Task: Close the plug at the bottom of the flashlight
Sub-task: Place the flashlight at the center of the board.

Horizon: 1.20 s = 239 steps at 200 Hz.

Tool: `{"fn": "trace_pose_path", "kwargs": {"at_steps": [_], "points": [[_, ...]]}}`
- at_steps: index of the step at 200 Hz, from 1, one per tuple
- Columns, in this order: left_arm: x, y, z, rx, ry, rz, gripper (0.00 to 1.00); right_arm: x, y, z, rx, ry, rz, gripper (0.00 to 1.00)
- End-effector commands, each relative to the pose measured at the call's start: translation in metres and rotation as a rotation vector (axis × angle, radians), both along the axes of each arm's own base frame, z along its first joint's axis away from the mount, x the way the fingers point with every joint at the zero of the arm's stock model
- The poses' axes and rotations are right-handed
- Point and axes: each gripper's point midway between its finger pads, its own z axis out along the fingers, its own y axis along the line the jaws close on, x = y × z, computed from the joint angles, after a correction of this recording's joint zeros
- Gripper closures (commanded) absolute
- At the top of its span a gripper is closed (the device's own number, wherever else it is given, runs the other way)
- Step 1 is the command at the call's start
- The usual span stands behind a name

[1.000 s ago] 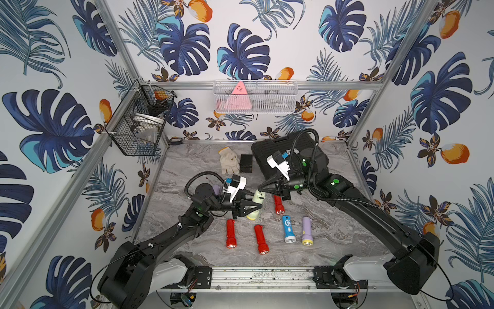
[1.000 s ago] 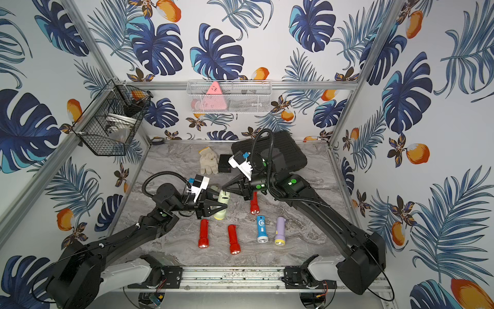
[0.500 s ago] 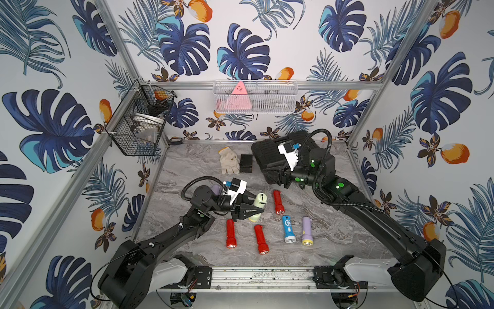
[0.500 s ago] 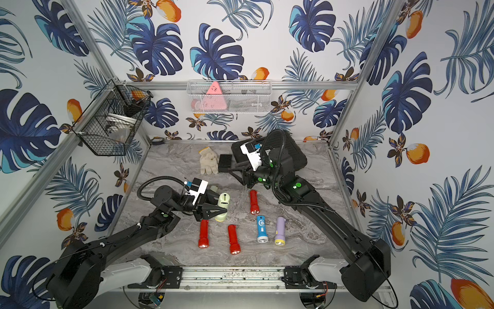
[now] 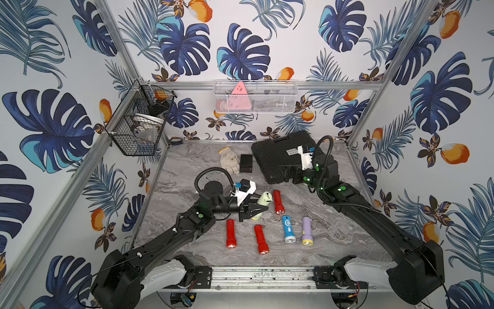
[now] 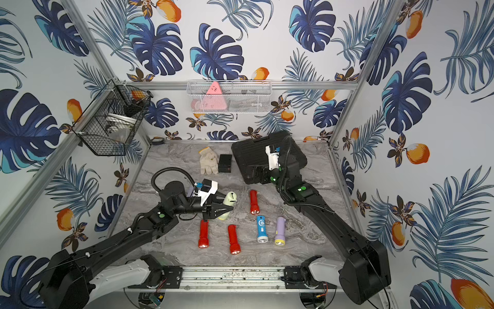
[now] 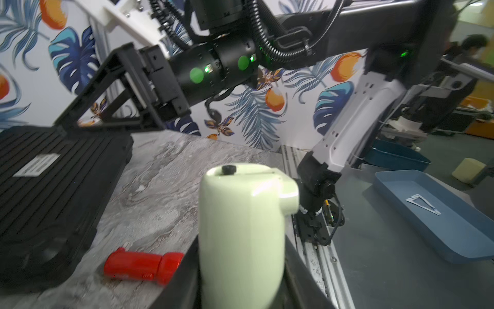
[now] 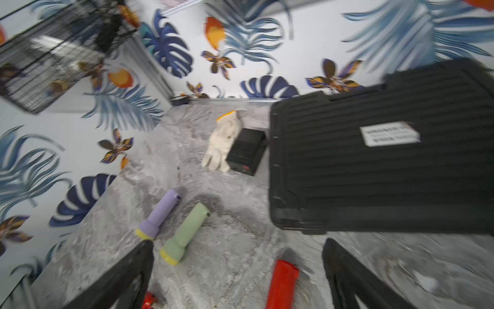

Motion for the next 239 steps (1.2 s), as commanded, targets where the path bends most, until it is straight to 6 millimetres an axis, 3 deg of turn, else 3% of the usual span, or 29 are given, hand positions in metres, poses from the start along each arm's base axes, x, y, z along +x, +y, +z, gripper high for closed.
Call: {"fn": "trace_pose_path", "kwargs": {"at_steps": [1,34,97,157,239], "points": [[0.035,0.009,-0.022,0.097,0.065,0.222,1.0,0.007,-0.032,-0.015,0.07,0.079,-0.117,0.0],[0.073,0.018,-0.052,0.224,0.211,0.446,1.0,0.014,-0.057,-0.03,0.037,0.113,-0.201,0.0],[0.122,0.039,-0.109,0.473,0.454,0.808,1.0,0.018,-0.069,-0.03,0.051,0.11,-0.247,0.0],[0.133,0.036,-0.164,0.594,0.625,0.887,1.0,0.013,-0.073,-0.022,0.073,0.082,-0.259,0.0],[0.148,0.029,-0.224,0.783,0.674,0.893,1.0,0.009,-0.077,-0.013,0.08,0.052,-0.276,0.0]]}}
